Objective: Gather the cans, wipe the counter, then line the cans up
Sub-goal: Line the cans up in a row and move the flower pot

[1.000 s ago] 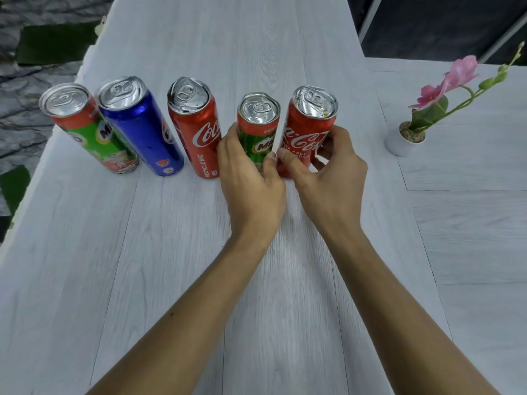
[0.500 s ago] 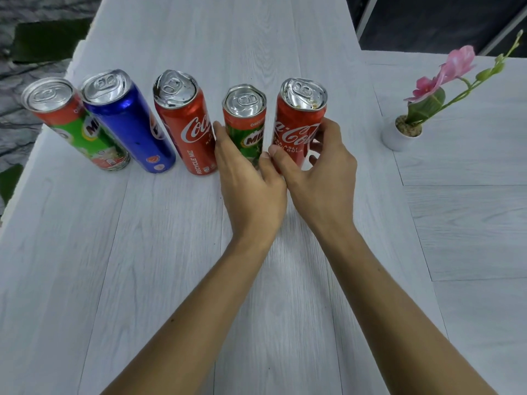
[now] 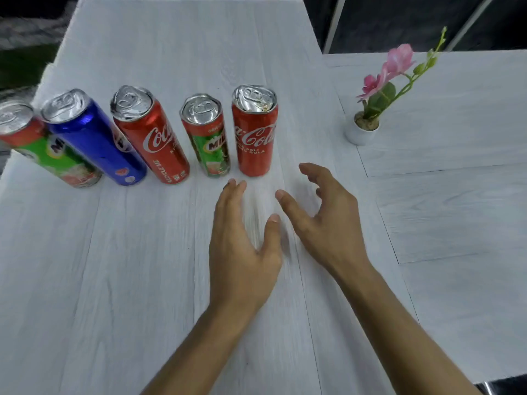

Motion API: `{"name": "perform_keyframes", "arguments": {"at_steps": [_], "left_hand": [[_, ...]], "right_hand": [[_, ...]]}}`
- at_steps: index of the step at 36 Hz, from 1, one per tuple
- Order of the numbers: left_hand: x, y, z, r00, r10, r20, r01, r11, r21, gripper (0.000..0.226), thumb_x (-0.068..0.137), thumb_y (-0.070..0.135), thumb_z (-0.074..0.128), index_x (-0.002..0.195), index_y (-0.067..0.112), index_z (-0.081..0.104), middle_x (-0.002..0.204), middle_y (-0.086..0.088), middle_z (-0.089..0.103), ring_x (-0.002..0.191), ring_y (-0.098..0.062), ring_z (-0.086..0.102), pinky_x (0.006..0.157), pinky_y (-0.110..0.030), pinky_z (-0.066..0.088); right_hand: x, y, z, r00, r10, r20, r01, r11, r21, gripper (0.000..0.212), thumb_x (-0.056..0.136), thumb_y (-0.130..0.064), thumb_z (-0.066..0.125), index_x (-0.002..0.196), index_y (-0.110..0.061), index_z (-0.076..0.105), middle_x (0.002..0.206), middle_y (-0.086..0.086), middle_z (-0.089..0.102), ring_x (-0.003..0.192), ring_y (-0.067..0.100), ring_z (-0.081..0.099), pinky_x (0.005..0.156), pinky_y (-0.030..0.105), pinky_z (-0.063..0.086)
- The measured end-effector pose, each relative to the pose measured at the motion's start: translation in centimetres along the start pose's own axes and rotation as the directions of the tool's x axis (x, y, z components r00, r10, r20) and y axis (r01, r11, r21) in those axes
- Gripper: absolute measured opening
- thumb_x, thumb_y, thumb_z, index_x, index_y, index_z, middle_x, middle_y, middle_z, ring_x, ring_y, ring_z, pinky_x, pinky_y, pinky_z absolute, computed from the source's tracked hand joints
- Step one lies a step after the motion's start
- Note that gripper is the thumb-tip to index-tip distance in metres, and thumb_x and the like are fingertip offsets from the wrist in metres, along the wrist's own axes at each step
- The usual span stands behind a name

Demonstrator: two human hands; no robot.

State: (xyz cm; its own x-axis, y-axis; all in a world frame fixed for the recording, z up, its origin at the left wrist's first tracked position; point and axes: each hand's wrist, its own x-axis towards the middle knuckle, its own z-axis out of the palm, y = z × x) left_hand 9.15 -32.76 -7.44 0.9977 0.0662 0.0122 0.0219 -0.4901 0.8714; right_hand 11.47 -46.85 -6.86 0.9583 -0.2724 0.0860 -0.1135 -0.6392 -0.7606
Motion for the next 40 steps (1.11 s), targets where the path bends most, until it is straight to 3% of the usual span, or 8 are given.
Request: {"name": "perform_keyframes", "arguments": {"at_steps": [2,4,7,13,22,30,36,40], "left_hand": [[-0.6,0.3,0.1,0.997,0.057,0.061,-0.058,0.998,0.029,0.066,0.095,0.049,0.059,0.155,0.036,0.034,0.163,0.021,0.03,0.148,0.006,0.025,0.111,-0.002,0.022],[-0.9,0.5,0.1,0.988,0.104,0.116,-0.111,0.992,0.055,0.063,0.095,0.051,0.057,0.153,0.038,0.036,0.161,0.021,0.034,0.148,0.004,0.028,0.119,-0.022,0.03],[-1.1,1.2,0.4,0.968,0.137,0.21,-0.161,0.981,0.103,0.061,0.095,0.054,0.053,0.152,0.037,0.039,0.161,0.019,0.036,0.149,0.0,0.03,0.121,-0.041,0.035],[-1.2,2.4,1.5,0.927,0.177,0.33,-0.24,0.957,0.162,0.065,0.093,0.061,0.047,0.154,0.04,0.035,0.163,0.02,0.031,0.151,-0.002,0.026,0.121,-0.042,0.034],[-0.2,4.0,3.1,0.89,0.25,0.382,-0.327,0.933,0.15,0.064,0.094,0.059,0.052,0.153,0.04,0.036,0.161,0.022,0.034,0.148,0.004,0.027,0.122,-0.04,0.033],[1.1,4.8,4.8,0.861,0.303,0.408,-0.382,0.915,0.127,0.064,0.093,0.057,0.056,0.151,0.034,0.043,0.159,0.019,0.039,0.146,0.003,0.032,0.12,-0.039,0.035],[2.1,4.7,5.8,0.845,0.316,0.432,-0.394,0.913,0.103,0.068,0.09,0.059,0.06,0.151,0.033,0.046,0.157,0.019,0.042,0.146,-0.003,0.038,0.115,-0.043,0.043],[2.8,4.1,6.6,0.815,0.349,0.462,-0.438,0.894,0.097,0.068,0.091,0.057,0.063,0.151,0.03,0.046,0.157,0.016,0.043,0.147,-0.007,0.037,0.115,-0.046,0.041]], "right_hand": [[-0.5,0.7,-1.0,1.0,0.007,-0.008,-0.007,1.0,0.002,0.062,0.092,-0.057,0.065,0.144,-0.026,0.051,0.145,-0.012,0.056,0.131,0.004,0.051,0.107,0.029,0.046],[-0.7,1.3,-1.7,1.0,0.017,-0.018,-0.017,1.0,-0.001,0.062,0.092,-0.058,0.065,0.144,-0.028,0.051,0.145,-0.012,0.056,0.13,0.005,0.051,0.104,0.025,0.044],[-0.8,2.2,-3.0,0.998,0.034,-0.044,-0.034,0.999,0.0,0.063,0.092,-0.058,0.065,0.144,-0.027,0.051,0.145,-0.011,0.056,0.13,0.005,0.051,0.105,0.026,0.044],[-0.6,3.8,-5.3,0.994,0.06,-0.087,-0.06,0.998,-0.001,0.064,0.091,-0.059,0.065,0.145,-0.027,0.051,0.146,-0.011,0.055,0.132,0.007,0.051,0.108,0.032,0.046],[0.7,5.4,-8.0,0.988,0.065,-0.139,-0.069,0.997,-0.024,0.064,0.091,-0.058,0.066,0.144,-0.024,0.052,0.144,-0.008,0.057,0.13,0.01,0.053,0.105,0.029,0.045],[3.3,6.9,-9.6,0.984,0.079,-0.157,-0.088,0.995,-0.05,0.067,0.09,-0.056,0.068,0.146,-0.023,0.05,0.147,-0.004,0.055,0.133,0.016,0.053,0.108,0.043,0.048],[5.9,8.3,-10.0,0.988,0.061,-0.142,-0.074,0.994,-0.085,0.071,0.088,-0.054,0.071,0.145,-0.019,0.05,0.146,-0.003,0.056,0.133,0.015,0.051,0.104,0.026,0.04],[8.0,9.0,-9.6,0.991,0.059,-0.121,-0.072,0.991,-0.112,0.073,0.086,-0.056,0.072,0.146,-0.021,0.049,0.148,-0.004,0.054,0.135,0.015,0.049,0.1,0.023,0.035]]}}
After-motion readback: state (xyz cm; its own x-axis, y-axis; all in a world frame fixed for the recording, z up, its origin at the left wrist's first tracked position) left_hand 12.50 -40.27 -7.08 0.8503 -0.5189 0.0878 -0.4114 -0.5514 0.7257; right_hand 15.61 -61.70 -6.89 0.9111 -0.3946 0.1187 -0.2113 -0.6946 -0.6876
